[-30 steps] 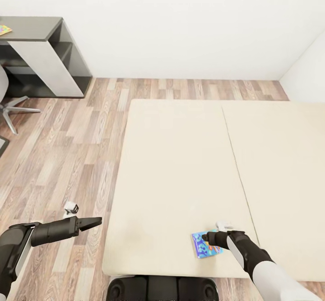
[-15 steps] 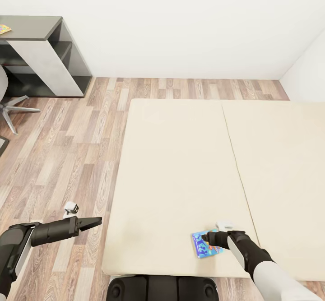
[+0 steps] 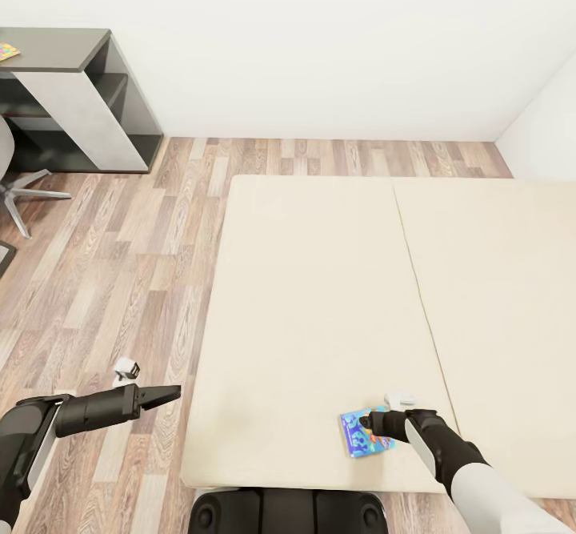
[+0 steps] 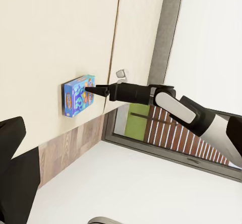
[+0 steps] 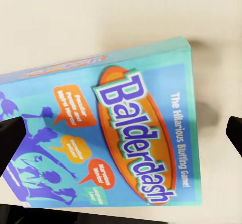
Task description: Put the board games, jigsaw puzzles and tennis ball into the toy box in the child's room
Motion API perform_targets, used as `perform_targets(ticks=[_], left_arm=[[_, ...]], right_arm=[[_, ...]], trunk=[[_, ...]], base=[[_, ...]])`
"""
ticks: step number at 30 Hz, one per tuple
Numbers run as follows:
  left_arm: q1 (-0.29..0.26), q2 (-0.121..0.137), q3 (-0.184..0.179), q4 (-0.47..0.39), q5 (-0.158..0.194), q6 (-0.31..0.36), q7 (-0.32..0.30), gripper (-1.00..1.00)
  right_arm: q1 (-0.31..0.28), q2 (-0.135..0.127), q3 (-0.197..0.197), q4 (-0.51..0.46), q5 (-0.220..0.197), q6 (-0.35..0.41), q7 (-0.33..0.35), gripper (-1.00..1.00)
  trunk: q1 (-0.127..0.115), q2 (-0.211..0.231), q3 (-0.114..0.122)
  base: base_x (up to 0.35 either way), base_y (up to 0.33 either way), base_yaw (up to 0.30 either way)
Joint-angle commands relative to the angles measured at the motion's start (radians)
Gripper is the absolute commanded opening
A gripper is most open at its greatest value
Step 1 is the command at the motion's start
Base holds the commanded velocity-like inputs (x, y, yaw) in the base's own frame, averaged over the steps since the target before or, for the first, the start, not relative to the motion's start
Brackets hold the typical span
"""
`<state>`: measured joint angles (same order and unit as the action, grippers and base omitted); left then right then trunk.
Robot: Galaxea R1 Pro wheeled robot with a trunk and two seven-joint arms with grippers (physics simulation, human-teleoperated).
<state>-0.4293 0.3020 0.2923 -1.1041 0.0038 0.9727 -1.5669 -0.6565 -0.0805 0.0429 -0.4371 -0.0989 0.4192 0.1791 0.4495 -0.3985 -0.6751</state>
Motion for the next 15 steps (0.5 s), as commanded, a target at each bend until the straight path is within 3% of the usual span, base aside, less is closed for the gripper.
perform_targets(ticks=[1, 15], left_arm=[[0.0, 0.0, 0.0, 0.0, -0.001, 0.011, -0.004, 1.0], [0.0, 0.0, 0.001, 0.0, -0.001, 0.011, -0.004, 1.0]], right_arm=[[0.0, -0.001, 0.005, -0.002, -0.01, 0.006, -0.001, 1.0], [0.0, 0.01, 0.007, -0.002, -0.009, 0.007, 0.0, 1.0]], trunk=[[0.001, -0.001, -0.001], [0.001, -0.001, -0.001]], base=[[0.0, 0.0, 0.0], [0.0, 0.0, 0.0]])
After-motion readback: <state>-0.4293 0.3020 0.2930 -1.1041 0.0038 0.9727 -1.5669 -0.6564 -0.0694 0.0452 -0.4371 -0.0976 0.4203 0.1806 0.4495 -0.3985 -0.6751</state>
